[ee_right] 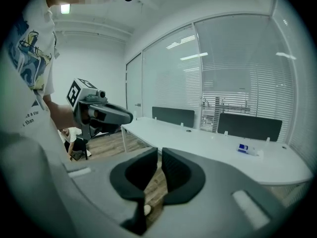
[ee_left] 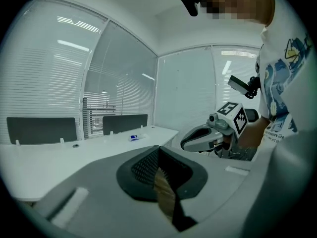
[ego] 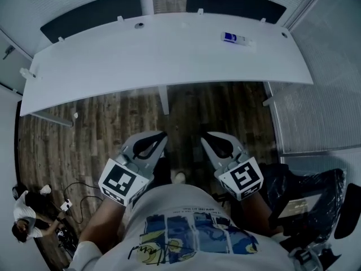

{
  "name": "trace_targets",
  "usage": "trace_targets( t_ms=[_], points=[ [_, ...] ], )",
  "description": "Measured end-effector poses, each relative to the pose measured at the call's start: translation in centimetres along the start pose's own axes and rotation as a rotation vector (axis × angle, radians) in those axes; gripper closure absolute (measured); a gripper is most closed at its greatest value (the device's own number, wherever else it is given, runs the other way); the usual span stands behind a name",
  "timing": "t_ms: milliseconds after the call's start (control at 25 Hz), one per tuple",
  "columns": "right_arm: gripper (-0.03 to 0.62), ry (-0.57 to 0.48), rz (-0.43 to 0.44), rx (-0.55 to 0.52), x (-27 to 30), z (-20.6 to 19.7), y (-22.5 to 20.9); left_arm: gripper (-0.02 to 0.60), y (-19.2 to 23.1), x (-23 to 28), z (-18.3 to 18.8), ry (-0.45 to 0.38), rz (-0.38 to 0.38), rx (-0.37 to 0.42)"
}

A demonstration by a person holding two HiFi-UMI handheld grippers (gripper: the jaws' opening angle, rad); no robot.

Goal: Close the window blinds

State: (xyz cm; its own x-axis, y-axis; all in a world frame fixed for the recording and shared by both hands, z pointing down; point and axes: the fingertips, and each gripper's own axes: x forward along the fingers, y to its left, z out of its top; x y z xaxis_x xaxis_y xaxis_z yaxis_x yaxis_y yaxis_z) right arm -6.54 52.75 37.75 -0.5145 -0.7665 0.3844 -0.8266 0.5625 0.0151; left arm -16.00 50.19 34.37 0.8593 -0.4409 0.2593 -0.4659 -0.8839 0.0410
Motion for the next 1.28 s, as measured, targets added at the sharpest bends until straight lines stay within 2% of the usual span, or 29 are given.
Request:
trace_targets(
  t_ms=[480, 880, 1280],
  points=[
    [0.579, 0.011, -0.072, -0.005, 8.6, 4.6, -6.6, 0.575, 10.9, 4.9, 3.0, -0.050, -0.039, 0.021],
    [0.579, -0.003, -0.051, -0.018, 17.5, 8.5, -7.0, 0.571, 20.1, 4.0, 2.7, -0.054, -0.006, 0.035],
    [0.579, 0.018, -0.039, -0.043, 21.7, 10.7, -7.7, 0.571, 24.5, 4.8, 3.1, -0.072, 0.002, 0.025]
  ],
)
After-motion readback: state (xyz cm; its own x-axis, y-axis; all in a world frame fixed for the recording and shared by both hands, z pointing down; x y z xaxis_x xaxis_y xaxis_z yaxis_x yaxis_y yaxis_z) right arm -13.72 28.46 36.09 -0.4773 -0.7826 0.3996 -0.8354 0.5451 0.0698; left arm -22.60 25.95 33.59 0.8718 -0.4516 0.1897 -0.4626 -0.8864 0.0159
